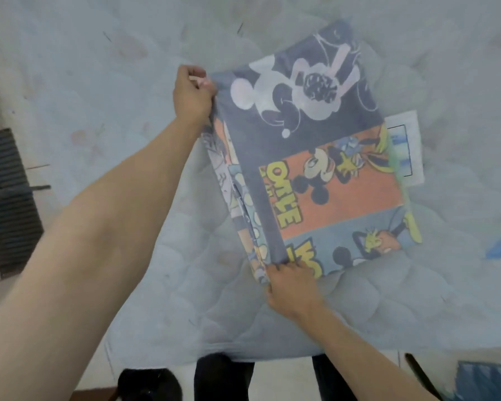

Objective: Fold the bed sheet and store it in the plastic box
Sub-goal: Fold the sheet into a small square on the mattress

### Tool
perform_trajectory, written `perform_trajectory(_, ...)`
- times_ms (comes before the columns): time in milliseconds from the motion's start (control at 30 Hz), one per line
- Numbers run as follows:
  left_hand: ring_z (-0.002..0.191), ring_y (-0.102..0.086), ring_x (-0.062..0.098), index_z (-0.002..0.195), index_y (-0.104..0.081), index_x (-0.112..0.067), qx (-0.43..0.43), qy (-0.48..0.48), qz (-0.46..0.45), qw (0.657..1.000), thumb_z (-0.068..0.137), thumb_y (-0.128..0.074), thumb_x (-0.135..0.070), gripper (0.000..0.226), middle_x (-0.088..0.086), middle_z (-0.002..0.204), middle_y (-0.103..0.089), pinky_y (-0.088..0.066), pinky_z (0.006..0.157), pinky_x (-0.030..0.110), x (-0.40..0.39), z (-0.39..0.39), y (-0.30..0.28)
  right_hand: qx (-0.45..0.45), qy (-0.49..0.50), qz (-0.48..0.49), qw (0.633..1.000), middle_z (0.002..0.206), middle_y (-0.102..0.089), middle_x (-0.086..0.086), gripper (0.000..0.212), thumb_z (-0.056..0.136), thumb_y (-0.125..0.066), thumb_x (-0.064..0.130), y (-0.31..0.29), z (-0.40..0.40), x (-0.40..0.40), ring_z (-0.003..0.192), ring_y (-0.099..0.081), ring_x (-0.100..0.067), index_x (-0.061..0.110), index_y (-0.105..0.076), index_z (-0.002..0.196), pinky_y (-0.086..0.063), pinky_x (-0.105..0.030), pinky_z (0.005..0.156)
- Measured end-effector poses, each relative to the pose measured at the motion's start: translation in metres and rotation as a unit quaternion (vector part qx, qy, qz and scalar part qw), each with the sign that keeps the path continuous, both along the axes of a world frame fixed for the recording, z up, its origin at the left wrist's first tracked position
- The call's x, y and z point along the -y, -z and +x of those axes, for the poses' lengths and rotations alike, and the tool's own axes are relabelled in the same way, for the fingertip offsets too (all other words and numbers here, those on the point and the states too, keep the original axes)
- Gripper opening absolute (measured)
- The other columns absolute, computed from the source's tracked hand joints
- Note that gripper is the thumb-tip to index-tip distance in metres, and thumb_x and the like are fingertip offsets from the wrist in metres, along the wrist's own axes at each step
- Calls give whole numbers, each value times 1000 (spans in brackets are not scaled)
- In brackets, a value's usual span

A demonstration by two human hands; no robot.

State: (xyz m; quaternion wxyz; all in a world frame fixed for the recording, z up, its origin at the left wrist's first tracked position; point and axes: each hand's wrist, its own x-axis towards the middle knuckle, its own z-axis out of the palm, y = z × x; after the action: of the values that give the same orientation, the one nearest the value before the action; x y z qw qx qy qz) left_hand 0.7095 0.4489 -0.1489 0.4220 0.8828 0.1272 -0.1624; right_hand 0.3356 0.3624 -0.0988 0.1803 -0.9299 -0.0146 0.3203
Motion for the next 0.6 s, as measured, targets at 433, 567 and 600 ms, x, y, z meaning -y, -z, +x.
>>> perform_trajectory(433, 103, -69, 21, 116, -59, -15, 11, -114, -101, 988, 92, -60, -3, 27, 9, 113, -70, -58, 94, 33, -36, 3, 60, 22, -10, -42, 999, 72, -61, -6, 23, 79, -66, 19, 69, -30, -53, 67, -60, -31, 15, -70, 101, -50, -44, 73)
perform_trajectory(567, 92, -67, 13, 110, -63, -8, 53, -88, -100, 990, 92, -57, 2, 21, 4, 101, -70, -57, 89, 29, -38, -8, 54, 100, -1, -23, 995, 65, -58, -4, 19, 82, -58, 14, 68, -42, -51, 61, -56, -29, 15, -71, 97, -44, -40, 69)
perform_trajectory(600, 91, -67, 11, 107, -63, -11, 59, -78, -99, 990, 93, -57, 2, 20, 3, 100, -70, -56, 88, 28, -39, -11, 53, 120, 1, -20, 993, 64, -56, -4, 19, 84, -55, 13, 67, -45, -50, 61, -54, -29, 14, -70, 96, -42, -40, 68)
